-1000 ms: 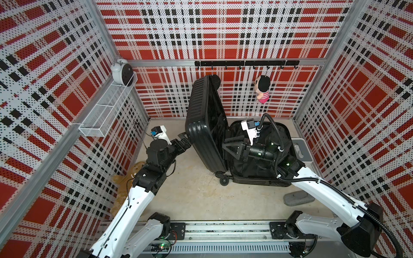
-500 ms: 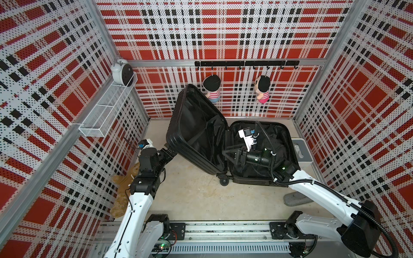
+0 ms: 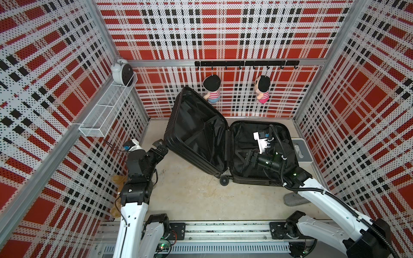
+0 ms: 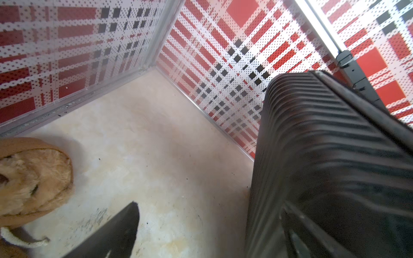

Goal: Open the suitcase zippers
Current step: Open the suitcase at the center of the board.

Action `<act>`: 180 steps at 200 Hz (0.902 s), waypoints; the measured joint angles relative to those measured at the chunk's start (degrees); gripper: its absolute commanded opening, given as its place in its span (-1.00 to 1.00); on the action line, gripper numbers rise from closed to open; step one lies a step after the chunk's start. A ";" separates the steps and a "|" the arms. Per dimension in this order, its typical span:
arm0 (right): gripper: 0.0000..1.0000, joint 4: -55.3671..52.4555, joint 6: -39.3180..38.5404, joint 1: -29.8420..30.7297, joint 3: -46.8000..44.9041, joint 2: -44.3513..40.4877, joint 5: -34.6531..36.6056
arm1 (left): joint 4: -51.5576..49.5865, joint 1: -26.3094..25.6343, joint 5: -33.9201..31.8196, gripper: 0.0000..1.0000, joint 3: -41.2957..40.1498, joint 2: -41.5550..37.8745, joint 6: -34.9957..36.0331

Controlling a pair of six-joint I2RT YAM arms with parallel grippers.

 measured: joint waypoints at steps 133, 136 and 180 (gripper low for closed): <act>0.99 -8.96 -2.91 -12.79 -2.51 -5.97 5.27 | -2.91 -25.03 -9.31 0.96 13.66 3.10 3.50; 0.99 -9.29 -3.13 -13.22 -2.54 -6.32 5.73 | -2.86 -26.86 -10.38 0.97 14.12 3.32 3.76; 0.99 -11.30 -9.66 -20.13 -3.41 -12.07 18.51 | -1.68 -46.64 -26.47 0.96 17.09 11.85 6.86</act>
